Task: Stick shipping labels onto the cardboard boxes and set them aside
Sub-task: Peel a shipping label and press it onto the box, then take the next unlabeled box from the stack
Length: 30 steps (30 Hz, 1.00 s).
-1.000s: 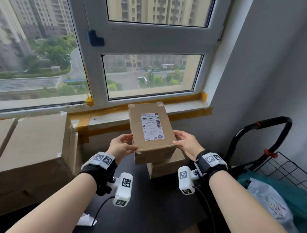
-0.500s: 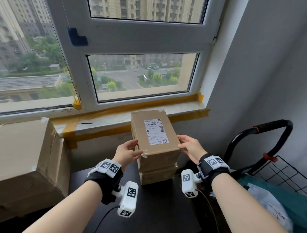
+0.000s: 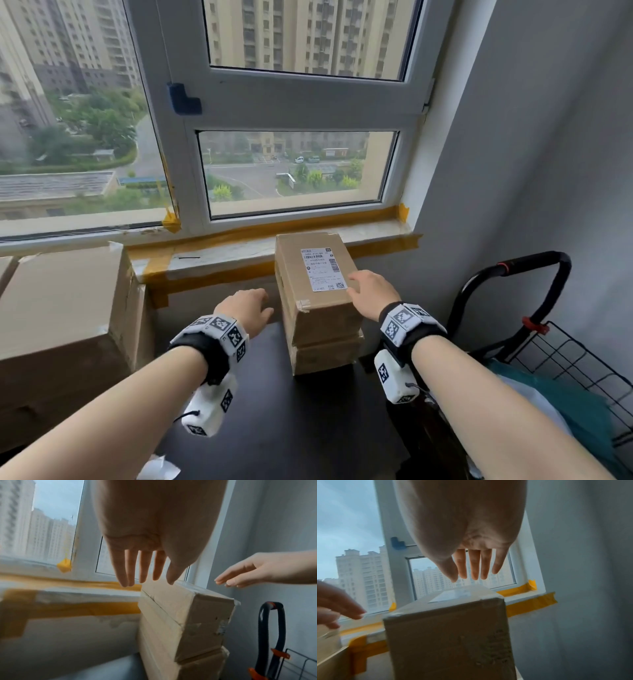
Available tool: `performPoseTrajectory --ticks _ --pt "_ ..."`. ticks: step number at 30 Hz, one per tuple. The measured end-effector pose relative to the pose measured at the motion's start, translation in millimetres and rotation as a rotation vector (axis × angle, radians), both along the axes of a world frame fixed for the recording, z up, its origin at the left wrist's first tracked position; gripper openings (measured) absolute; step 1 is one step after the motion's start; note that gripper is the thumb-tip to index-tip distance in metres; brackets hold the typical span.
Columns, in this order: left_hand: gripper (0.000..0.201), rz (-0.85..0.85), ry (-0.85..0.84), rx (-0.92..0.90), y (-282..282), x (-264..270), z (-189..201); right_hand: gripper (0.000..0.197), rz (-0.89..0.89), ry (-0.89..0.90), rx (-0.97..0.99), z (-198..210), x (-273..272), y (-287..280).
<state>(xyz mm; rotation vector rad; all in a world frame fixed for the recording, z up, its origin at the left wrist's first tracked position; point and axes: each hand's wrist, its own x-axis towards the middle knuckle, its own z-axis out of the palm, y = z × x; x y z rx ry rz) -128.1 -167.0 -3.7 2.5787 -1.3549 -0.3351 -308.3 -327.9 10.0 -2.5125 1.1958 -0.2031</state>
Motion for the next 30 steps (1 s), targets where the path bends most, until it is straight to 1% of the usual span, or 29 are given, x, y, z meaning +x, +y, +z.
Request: performPoseTrajectory --ticks 2,6,10,14,18,24,27,30 --pt "0.036 -0.005 -0.097 0.015 14.8 7.9 6.8 0.039 0.053 0.04 -0.074 7.7 11.4 18.7" --pt "0.033 0.011 -0.191 -0.041 55.8 22.3 17.4 0.036 0.127 0.077 -0.151 11.4 42.0 64.9" --pt "0.033 0.054 -0.208 -0.075 112.5 44.0 22.3 0.036 0.212 0.08 -0.141 7.8 79.9 117.7" --pt "0.03 0.126 -0.184 -0.07 174.1 71.6 22.6 0.039 0.298 0.082 -0.129 3.0 121.5 169.2" --pt "0.03 0.196 -0.22 -0.053 230.1 95.6 24.1 0.039 0.36 0.085 -0.127 2.5 160.2 220.5" --pt "0.032 0.343 -0.17 -0.028 293.6 125.7 22.5 0.039 0.445 0.06 -0.034 0.2 211.6 272.2" --pt "0.033 0.407 -0.112 -0.065 310.8 140.4 18.9 0.041 0.449 0.034 0.029 -2.0 232.0 284.2" --pt "0.032 0.468 -0.046 -0.103 315.7 152.3 12.1 0.044 0.416 -0.021 0.092 -6.9 247.2 285.6"
